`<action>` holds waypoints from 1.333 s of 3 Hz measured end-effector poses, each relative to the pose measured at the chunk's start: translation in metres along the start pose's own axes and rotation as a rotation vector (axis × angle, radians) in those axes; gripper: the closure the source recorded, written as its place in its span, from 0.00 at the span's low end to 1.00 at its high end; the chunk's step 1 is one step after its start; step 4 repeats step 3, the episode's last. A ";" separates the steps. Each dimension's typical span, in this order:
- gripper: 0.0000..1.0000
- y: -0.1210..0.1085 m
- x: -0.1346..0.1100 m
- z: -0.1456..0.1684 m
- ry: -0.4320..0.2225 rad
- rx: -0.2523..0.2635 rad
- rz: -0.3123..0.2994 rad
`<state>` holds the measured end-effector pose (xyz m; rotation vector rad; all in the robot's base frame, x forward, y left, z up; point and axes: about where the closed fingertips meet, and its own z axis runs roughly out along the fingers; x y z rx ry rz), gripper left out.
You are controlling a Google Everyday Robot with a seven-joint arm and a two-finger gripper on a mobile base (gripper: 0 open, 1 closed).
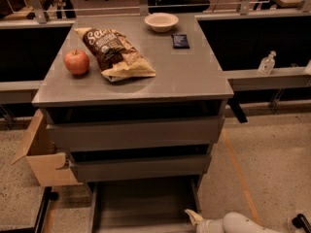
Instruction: Open bottom drawer
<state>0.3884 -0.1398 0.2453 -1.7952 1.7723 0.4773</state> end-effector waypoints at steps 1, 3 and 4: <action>0.00 -0.017 0.013 -0.053 0.022 0.062 0.013; 0.00 -0.034 0.035 -0.109 0.036 0.106 0.040; 0.00 -0.034 0.035 -0.109 0.036 0.106 0.040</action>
Offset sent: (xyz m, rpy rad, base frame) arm 0.0417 -0.1794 0.1162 -0.0473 -0.0908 -0.1818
